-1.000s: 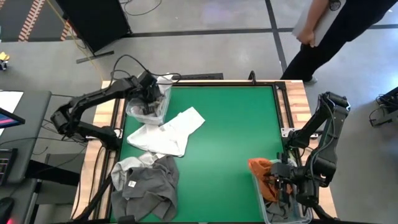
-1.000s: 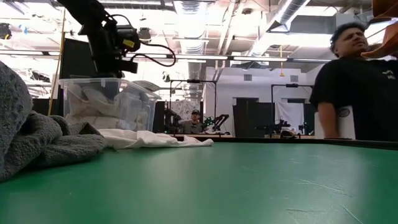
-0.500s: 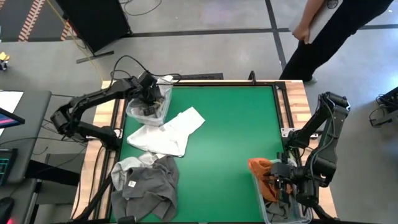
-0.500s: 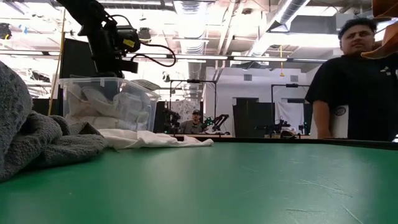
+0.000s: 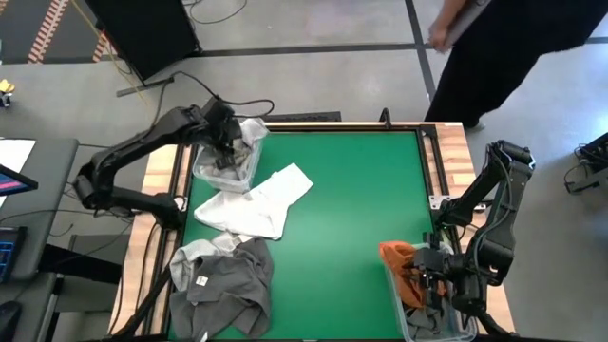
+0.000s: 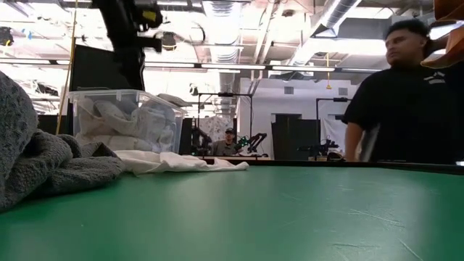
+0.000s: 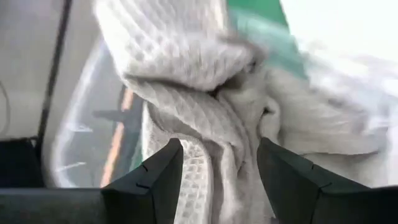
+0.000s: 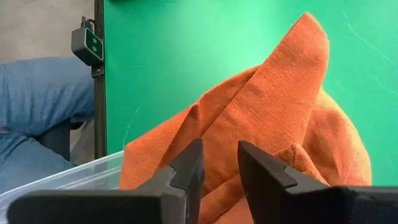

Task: Sort towels by color in basket
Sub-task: Put the top light gray towel into the top transparent bin, then put the white towel into the top transparent bin

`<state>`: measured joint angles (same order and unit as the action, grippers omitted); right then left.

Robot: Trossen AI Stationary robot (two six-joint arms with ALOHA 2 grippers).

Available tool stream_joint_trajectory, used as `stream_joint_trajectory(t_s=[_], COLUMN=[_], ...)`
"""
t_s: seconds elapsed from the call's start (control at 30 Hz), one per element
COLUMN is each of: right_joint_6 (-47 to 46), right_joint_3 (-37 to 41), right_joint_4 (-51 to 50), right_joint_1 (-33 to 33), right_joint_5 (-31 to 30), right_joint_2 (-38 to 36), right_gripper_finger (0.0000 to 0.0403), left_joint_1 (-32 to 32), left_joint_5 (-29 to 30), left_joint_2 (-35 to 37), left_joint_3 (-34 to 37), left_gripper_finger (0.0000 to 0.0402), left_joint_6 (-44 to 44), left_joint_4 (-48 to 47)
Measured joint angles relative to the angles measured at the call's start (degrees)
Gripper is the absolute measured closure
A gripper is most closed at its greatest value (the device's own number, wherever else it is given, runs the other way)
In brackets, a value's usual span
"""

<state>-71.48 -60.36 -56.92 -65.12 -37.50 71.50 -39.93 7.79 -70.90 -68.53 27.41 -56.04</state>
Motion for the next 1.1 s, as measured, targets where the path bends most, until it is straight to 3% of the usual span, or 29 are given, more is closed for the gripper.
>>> stream_joint_trajectory(t_s=[0.33, 0.5, 0.7, 0.97, 1.1], right_joint_6=[0.98, 1.03, 1.03, 1.03, 1.02], right_joint_3=[0.00, 0.00, 0.00, 0.00, 0.00], right_joint_4=[-0.18, -0.07, 0.04, 0.08, 0.08], right_joint_1=[0.00, 0.00, 0.00, 0.00, 0.00], right_joint_5=[-0.17, -0.17, -0.17, -0.15, -0.15], right_joint_2=[0.00, 0.00, 0.00, 0.00, 0.00], right_gripper_finger=[0.0275, 0.0275, 0.0275, 0.0275, 0.0275], left_joint_1=[7.99, 13.72, 23.19, 36.41, 41.14], left_joint_5=[-0.06, -4.43, -10.52, -10.31, -6.50], left_joint_2=[7.81, 10.02, 9.54, 5.65, 1.91], left_joint_3=[-4.93, -4.52, -4.46, -4.44, -4.06], left_gripper_finger=[0.0205, 0.0205, 0.0206, 0.0206, 0.0206], left_joint_6=[-5.26, -9.19, -14.85, -20.14, -21.69], left_joint_4=[-1.58, -2.57, -6.07, -7.05, -6.82])
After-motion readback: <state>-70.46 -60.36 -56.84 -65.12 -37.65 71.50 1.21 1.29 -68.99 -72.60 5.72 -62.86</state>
